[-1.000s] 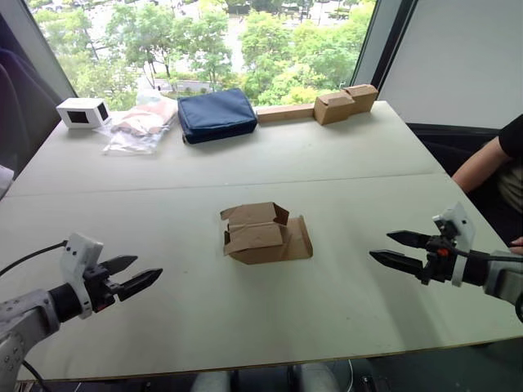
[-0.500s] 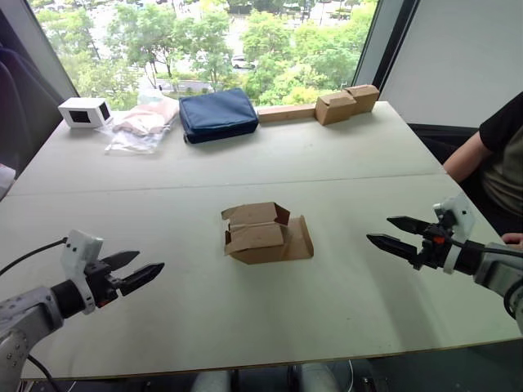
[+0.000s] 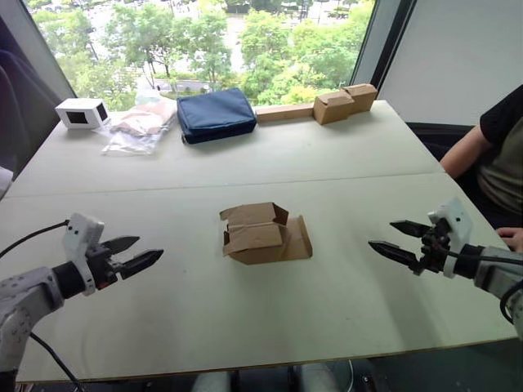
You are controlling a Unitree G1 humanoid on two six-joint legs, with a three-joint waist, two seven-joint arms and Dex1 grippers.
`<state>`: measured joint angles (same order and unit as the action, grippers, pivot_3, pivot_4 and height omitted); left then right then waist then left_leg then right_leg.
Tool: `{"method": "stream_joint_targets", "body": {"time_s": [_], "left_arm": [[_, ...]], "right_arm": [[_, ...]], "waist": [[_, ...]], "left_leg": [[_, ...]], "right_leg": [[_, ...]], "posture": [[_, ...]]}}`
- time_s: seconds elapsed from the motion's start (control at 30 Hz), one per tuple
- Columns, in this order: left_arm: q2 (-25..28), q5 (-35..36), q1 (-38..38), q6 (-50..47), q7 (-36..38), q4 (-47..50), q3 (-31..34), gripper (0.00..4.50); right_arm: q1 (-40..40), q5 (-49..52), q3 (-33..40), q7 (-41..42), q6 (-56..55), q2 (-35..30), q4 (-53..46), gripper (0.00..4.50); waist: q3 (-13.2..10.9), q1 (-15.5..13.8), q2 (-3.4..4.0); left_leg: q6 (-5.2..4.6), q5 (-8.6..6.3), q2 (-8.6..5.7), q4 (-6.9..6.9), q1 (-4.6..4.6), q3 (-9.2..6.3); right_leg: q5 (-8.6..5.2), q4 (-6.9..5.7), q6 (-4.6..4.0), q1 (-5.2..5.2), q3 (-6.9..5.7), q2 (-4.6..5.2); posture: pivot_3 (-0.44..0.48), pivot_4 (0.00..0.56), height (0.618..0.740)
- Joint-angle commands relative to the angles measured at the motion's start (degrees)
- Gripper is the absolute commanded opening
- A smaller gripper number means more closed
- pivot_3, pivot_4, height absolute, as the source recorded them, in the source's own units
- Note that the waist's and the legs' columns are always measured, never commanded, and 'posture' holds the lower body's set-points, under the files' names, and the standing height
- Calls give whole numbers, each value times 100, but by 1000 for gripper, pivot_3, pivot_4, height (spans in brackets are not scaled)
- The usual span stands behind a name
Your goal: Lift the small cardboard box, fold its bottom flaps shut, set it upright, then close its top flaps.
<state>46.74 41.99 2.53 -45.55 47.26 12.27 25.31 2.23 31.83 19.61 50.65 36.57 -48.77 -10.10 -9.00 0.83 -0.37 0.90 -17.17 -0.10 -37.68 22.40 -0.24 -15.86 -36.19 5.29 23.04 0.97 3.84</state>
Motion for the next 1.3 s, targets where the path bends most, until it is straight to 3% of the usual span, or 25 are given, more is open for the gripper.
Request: {"method": "stream_joint_targets", "body": {"time_s": [0.03,0.17,0.23,0.37,0.57,1.0,1.3], "left_arm": [[48,216,-642,-381,29,-395,-190,4500],[-484,1058,-1881,-1798,-136,-1341,-373,4500],[-774,1128,-2307,-2297,36,-1894,-748,4500],[-1230,832,-2877,-2474,147,-2608,-1382,4500],[-1895,735,-3673,-2401,256,-3470,-1531,4500],[-2436,396,-4243,-2274,678,-4013,-1843,4500],[-1713,618,-3995,-2762,676,-3509,-1276,4500]], "right_arm": [[-105,143,293,-5,40,-105,-484,4461],[-80,218,107,-46,187,-130,-1109,4461],[38,284,-104,-185,338,-85,-1584,4461],[111,371,-368,-457,618,-45,-2330,4461],[167,420,-705,-974,1075,-68,-3286,4461],[-426,411,-658,-1370,1092,58,-3713,4461],[-735,385,-525,-1360,908,87,-3629,4461]], "waist": [[0,-16,1],[1,-96,2],[1,-110,1],[-1,-107,-3],[-2,-144,-12],[-3,-156,-18],[-3,-94,-19]], "left_leg": [[0,0,0,0,0,-1],[0,1,0,-21,0,-9],[-2,0,-4,-28,-1,-9],[-5,-1,-7,-32,-1,-9],[-4,1,-7,-40,1,-13],[-5,1,-10,-46,1,-14],[-5,1,-2,-45,-2,-16]], "right_leg": [[0,-1,0,-1,-3,0],[2,-4,4,-13,-13,-5],[6,-5,11,-20,-12,-7],[11,-6,21,-19,-11,-20],[11,-11,22,-20,-11,-27],[11,-11,23,-26,-12,-41],[11,-17,23,-22,-9,-46]], "posture": [[0,150,740],[0,150,740],[0,150,740],[0,150,740],[0,150,740],[0,150,740],[0,150,740]]}}
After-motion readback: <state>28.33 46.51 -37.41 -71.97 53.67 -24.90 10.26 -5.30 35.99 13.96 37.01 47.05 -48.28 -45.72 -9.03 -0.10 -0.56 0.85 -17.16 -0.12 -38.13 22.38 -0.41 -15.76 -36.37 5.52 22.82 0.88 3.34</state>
